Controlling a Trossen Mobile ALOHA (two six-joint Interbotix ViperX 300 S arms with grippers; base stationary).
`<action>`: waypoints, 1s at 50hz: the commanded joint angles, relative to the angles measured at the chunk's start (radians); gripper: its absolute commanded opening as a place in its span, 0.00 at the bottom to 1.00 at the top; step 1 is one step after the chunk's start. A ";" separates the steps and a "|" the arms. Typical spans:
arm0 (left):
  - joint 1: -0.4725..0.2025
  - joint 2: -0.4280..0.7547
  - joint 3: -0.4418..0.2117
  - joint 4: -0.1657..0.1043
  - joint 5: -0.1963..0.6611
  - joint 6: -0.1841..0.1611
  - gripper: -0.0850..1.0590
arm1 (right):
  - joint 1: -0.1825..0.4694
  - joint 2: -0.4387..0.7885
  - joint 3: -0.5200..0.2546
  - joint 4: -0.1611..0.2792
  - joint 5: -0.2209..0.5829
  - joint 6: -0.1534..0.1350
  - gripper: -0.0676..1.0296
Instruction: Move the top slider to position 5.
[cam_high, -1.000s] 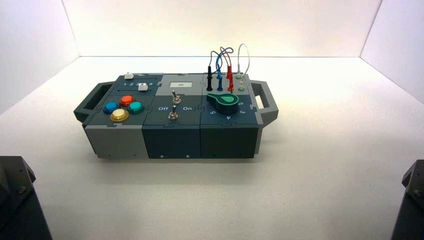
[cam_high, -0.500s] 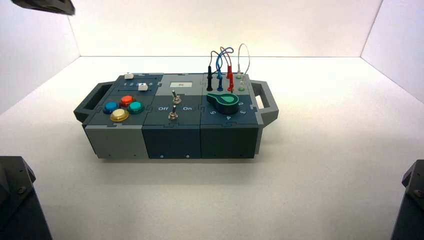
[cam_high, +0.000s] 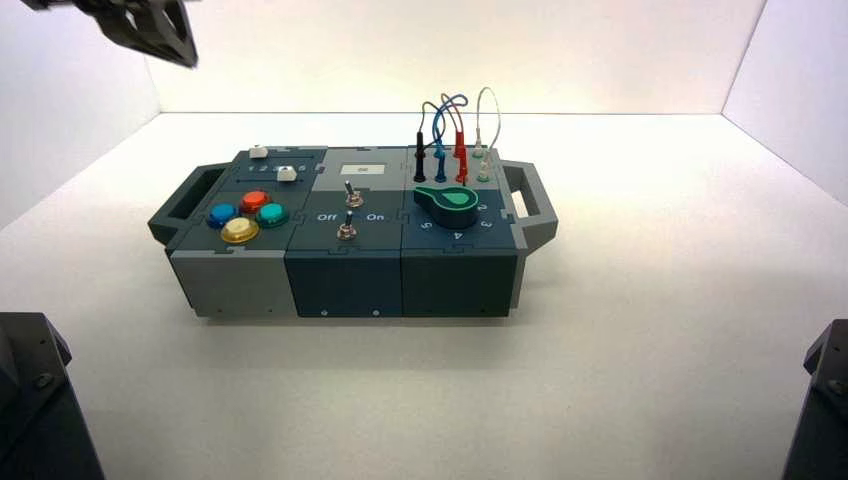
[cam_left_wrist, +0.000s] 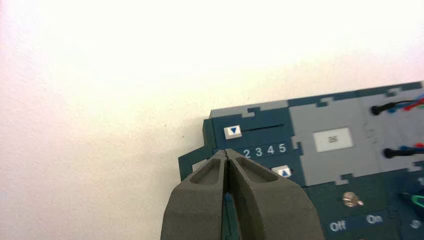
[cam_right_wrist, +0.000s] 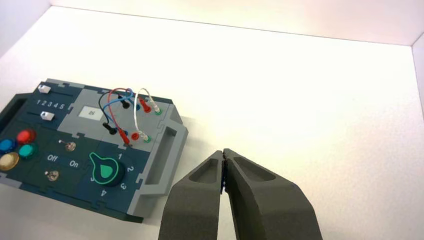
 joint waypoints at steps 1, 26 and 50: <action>-0.005 0.063 -0.046 0.003 -0.009 0.009 0.05 | -0.005 0.011 -0.018 0.003 -0.005 0.003 0.04; -0.011 0.255 -0.132 0.003 -0.061 0.008 0.05 | -0.005 0.012 -0.018 0.003 -0.005 0.003 0.04; -0.015 0.428 -0.192 0.003 -0.063 0.015 0.05 | -0.005 0.015 -0.020 0.003 -0.009 0.003 0.04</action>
